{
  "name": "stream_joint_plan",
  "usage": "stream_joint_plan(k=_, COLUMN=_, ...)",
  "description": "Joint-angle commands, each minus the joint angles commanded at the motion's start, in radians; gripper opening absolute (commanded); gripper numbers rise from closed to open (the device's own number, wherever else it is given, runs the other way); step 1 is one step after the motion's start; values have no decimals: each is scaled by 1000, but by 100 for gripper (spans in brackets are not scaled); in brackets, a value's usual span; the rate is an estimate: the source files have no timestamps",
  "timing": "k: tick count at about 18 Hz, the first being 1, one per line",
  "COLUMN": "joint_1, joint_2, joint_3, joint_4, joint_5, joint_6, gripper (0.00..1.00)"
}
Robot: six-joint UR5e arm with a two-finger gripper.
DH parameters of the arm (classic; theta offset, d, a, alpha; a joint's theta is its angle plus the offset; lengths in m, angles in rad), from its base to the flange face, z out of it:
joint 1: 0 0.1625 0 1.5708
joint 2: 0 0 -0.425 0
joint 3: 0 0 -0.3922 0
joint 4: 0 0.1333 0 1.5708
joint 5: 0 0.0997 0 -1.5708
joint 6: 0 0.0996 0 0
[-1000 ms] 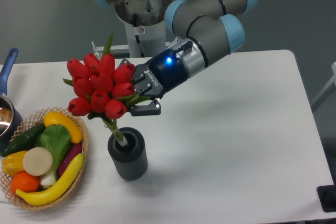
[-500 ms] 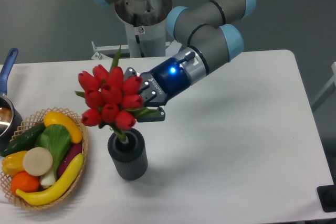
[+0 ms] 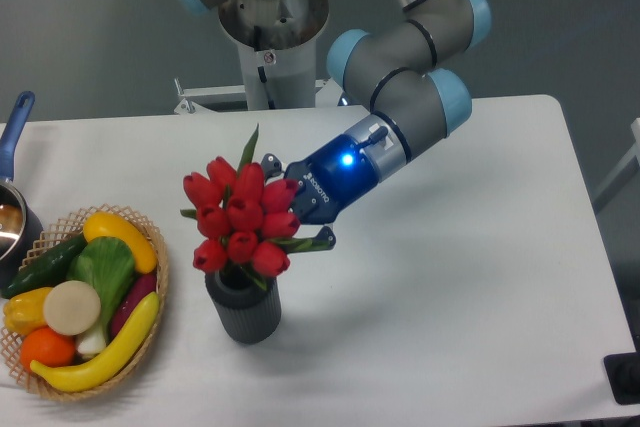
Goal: Insert the flowers into the vase
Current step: 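Lower the tulip stems down into the black vase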
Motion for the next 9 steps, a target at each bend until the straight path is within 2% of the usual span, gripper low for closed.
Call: stream_joint_plan(k=9, joint_1=-8, joint_2=-35, joint_3=-14, joint_4=-2, joint_5=23, joint_6=48, gripper=27)
